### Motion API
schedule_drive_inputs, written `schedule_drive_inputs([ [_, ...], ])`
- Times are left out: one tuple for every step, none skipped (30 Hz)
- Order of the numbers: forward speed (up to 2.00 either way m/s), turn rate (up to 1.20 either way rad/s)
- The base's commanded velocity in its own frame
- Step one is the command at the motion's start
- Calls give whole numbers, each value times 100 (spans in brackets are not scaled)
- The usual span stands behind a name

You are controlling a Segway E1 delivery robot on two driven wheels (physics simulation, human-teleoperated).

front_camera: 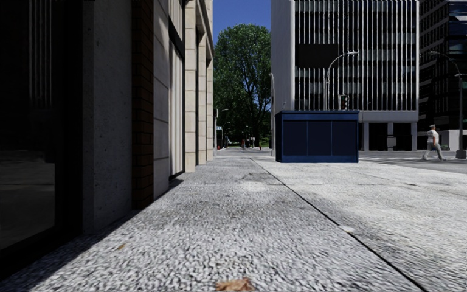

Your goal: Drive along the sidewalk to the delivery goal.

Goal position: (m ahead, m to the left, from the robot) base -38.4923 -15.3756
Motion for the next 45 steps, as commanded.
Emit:
schedule_drive_inputs([
  [200, 0],
  [200, 0],
  [200, 0],
  [200, 0],
  [200, 0],
  [200, 0],
  [200, 0],
  [200, 0],
  [200, 0],
  [200, 0],
  [200, 0],
  [200, 0],
  [200, 0],
  [200, 0],
  [200, 0],
  [200, 0],
  [200, 0],
  [200, 0],
  [200, 0],
  [200, 0],
  [200, 0],
  [200, 0],
  [200, 0],
  [200, 0],
  [200, 0],
  [200, 0],
  [200, 0],
  [200, 0],
  [200, 0],
  [200, 0],
  [200, 0],
  [200, 0],
  [200, 0],
  [200, 0],
  [200, 0],
  [200, 0],
  [200, 0],
  [200, 0],
  [200, 0],
  [200, 0],
  [200, 0],
  [200, 0],
  [200, 0],
  [200, 0],
  [200, 0],
])
